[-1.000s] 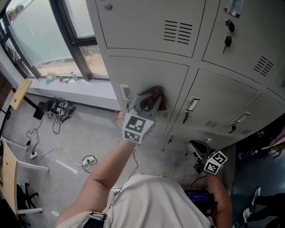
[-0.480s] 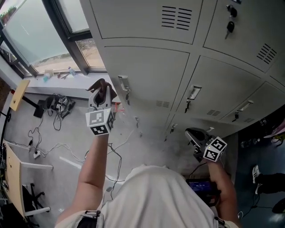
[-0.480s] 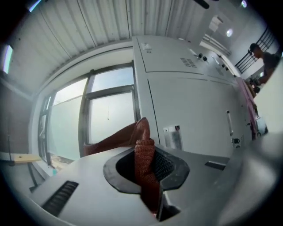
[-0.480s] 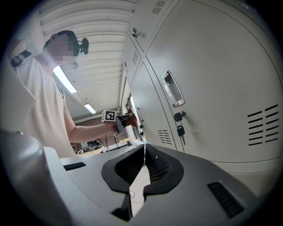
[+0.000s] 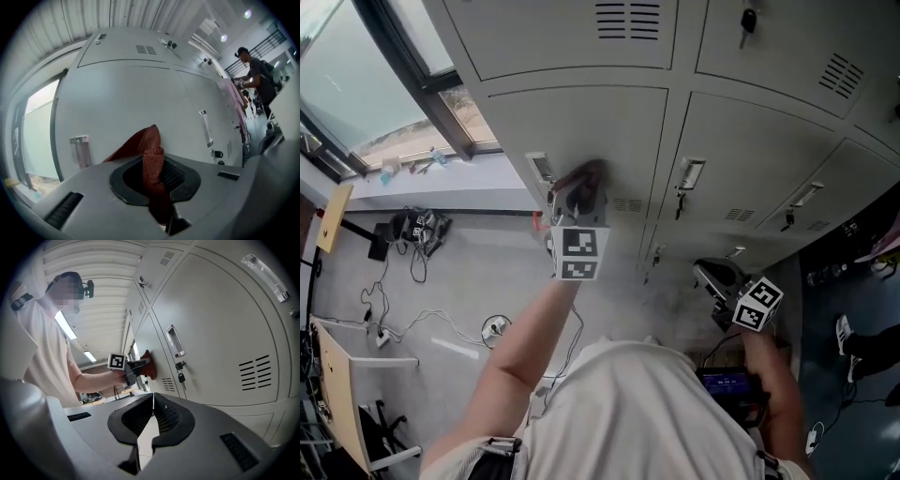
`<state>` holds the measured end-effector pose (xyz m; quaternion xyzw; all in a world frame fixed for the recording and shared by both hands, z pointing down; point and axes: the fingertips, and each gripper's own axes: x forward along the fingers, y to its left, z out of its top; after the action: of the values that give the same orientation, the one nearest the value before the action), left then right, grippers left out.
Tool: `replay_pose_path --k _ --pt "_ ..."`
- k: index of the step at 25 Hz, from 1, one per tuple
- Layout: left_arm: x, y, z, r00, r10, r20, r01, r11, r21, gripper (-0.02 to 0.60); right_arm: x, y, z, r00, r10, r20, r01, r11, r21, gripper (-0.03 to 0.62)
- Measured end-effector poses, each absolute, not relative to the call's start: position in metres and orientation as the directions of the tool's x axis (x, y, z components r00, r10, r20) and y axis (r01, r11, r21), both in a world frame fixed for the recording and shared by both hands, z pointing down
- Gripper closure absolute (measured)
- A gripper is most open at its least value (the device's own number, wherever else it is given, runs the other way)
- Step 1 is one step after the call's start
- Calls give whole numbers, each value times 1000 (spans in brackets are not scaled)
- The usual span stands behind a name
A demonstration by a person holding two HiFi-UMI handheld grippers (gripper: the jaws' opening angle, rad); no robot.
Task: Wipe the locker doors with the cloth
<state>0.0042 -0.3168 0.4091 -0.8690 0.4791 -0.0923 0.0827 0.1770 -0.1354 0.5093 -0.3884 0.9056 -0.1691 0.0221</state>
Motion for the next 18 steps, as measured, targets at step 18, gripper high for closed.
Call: replay_pose_path --k 18 --pt "71 -295 474 645 -754 128 -708 -652 -272 543 198 -133 518 -678 -729 91 -708 614 -349 577"
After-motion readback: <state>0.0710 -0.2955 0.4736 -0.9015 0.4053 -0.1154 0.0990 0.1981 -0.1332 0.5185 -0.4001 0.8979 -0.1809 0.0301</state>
